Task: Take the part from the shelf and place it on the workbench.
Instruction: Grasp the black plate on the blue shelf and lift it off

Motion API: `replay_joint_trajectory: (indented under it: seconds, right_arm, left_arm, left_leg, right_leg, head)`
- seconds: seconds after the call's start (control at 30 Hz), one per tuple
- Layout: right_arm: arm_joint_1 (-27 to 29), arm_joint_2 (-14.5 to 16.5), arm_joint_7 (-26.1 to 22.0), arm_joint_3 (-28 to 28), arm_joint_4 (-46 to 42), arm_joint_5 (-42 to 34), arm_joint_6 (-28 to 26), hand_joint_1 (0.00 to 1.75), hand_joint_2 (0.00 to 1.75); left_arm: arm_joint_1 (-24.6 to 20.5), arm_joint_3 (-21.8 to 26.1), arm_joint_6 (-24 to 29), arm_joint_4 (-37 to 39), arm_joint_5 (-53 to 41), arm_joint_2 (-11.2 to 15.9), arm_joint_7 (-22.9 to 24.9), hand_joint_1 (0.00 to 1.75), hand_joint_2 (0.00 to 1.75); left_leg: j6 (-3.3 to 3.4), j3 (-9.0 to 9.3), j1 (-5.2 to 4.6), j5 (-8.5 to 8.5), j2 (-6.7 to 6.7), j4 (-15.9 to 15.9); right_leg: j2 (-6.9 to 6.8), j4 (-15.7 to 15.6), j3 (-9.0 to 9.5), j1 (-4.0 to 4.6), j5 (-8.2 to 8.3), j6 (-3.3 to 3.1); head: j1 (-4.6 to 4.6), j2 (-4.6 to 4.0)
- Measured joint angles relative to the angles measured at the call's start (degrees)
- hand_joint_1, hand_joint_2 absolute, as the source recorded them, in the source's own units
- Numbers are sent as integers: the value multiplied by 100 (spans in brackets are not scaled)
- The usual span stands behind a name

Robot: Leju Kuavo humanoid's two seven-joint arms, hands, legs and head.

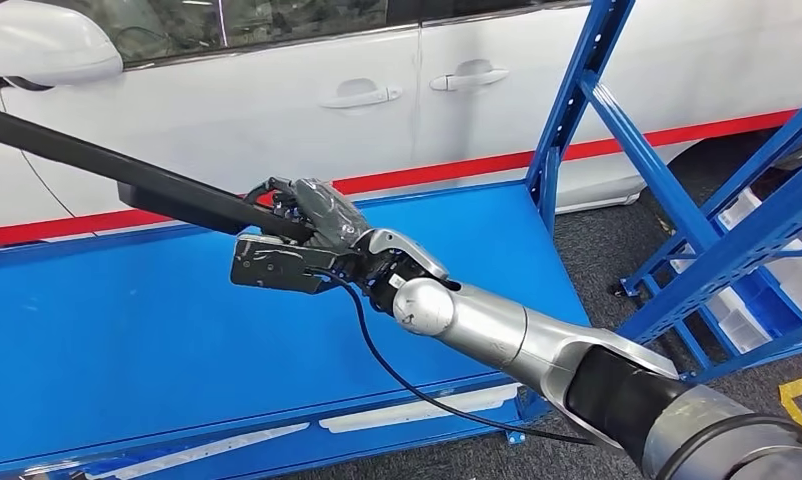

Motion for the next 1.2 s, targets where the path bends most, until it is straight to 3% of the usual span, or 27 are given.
replay_joint_trajectory:
  seconds: [0.03,0.1,0.17,0.33,0.37,0.47,0.5,0.53,0.57,0.6,0.67,0.7,0.8,0.87,0.97,1.0,1.03,1.07,1.13,1.2]
  right_arm:
    - [18,-1,-1,-1,-21,0,1,175,175]
    - [33,-8,0,-17,-63,1,0,175,175]
    - [28,-16,0,-38,-111,0,-1,175,175]
    - [40,-29,-8,-45,-191,-2,-7,175,175]
    - [39,-29,-31,-45,-208,-12,-25,175,175]
    - [82,-27,-282,-55,-271,-219,-282,175,175]
    - [125,-22,-441,-72,-307,-384,-449,175,175]
    - [179,-9,-629,-102,-355,-592,-633,175,175]
    - [237,17,-835,-150,-416,-842,-821,175,175]
    - [292,52,-1032,-206,-483,-1096,-991,175,175]
    - [397,132,-1367,-338,-616,-1550,-1262,175,175]
    - [448,163,-1496,-397,-674,-1752,-1358,175,175]
    - [576,210,-1774,-512,-801,-2492,-1413,175,175]
    - [600,211,-1940,-551,-872,-3267,-1139,175,175]
    - [603,189,-2116,-578,-948,-4165,-651,175,175]
    - [608,178,-2132,-577,-956,-4334,-529,175,175]
    - [609,166,-2134,-572,-959,-4484,-408,175,175]
    - [604,156,-2128,-563,-959,-4609,-293,175,175]
    - [572,138,-2102,-533,-958,-4748,-89,175,175]
    - [533,121,-2069,-494,-958,-4767,60,175,175]
  left_arm:
    - [3,-1,0,0,0,-3,1,0,175]
    - [13,-1,0,0,0,-14,2,0,175]
    - [9,-1,0,0,0,-19,3,0,175]
    - [4,-2,5,0,-4,-22,12,0,175]
    - [2,-3,17,0,-9,-26,27,0,175]
    - [-1,-3,118,0,-5,-36,136,0,175]
    - [4,-3,172,0,3,-37,183,0,175]
    - [9,-3,233,0,10,-39,230,0,175]
    - [12,-3,310,0,11,-42,277,0,175]
    - [11,-3,398,0,7,-46,320,0,175]
    - [-2,-8,619,3,-24,-58,417,0,175]
    - [-10,-14,738,4,-45,-67,475,0,175]
    - [-18,-75,1019,7,-103,-100,675,0,175]
    - [-11,-115,1113,7,-127,-130,769,0,175]
    - [-28,-202,1160,7,-154,-157,820,0,175]
    - [-33,-243,1161,7,-162,-162,826,0,175]
    - [-35,-283,1161,7,-168,-171,835,0,175]
    - [-34,-317,1161,7,-172,-182,847,0,175]
    - [-35,-376,1156,7,-177,-197,865,0,175]
    - [-41,-413,1150,7,-181,-201,878,0,175]
  left_leg:
    - [-11,-1,9,-26,-7,35]
    - [-57,-11,34,-109,-23,154]
    - [-127,-61,26,-195,-33,298]
    - [-243,-150,27,-313,-24,470]
    - [-272,-233,36,-428,-21,662]
    - [-340,-705,60,-857,-17,1654]
    - [-343,-816,62,-887,-17,1857]
    - [-333,-830,63,-812,-17,1855]
    - [-311,-738,61,-641,-18,1636]
    - [-277,-567,56,-426,-19,1261]
    - [-209,-234,19,-180,-24,578]
    - [-184,-148,-3,-155,-27,400]
    - [-131,-100,-18,-119,-27,255]
    - [-86,-78,9,-33,-8,144]
    - [-36,-112,10,27,7,105]
    - [-32,-131,10,34,7,116]
    - [-32,-152,14,40,6,135]
    - [-34,-178,23,43,3,167]
    - [-61,-261,40,36,-8,275]
    - [-123,-369,28,33,-21,402]
  right_leg:
    - [-5,-75,12,-15,126,25]
    - [-24,-695,279,-53,506,73]
    - [-26,-1197,512,-58,665,63]
    - [-3,-1280,545,-52,655,-106]
    - [-6,-1290,555,-64,658,-133]
    - [-18,-1293,568,-53,649,-169]
    - [-20,-1293,571,-46,646,-174]
    - [-20,-1293,577,-40,642,-176]
    - [-18,-1293,587,-36,638,-178]
    - [-14,-1295,598,-34,633,-177]
    - [-5,-1308,609,-26,632,-161]
    - [-4,-1321,607,-25,639,-140]
    - [-7,-1367,605,-35,671,-39]
    - [-17,-1214,544,-21,502,10]
    - [-26,-328,234,-6,-46,41]
    - [-27,-84,164,-8,-130,53]
    - [-29,-20,175,-16,-111,67]
    - [-32,-158,279,-29,-1,84]
    - [-32,-809,644,-61,267,114]
    - [-15,-1222,826,-66,380,80]
  head:
    - [0,0]
    - [1,-1]
    - [1,0]
    - [-5,1]
    - [-6,1]
    - [-7,1]
    - [-8,1]
    - [-8,1]
    - [-8,1]
    - [-8,1]
    - [-7,1]
    - [-7,1]
    - [-7,1]
    - [-1,1]
    - [5,1]
    - [5,1]
    - [4,1]
    - [5,1]
    - [6,1]
    - [3,1]
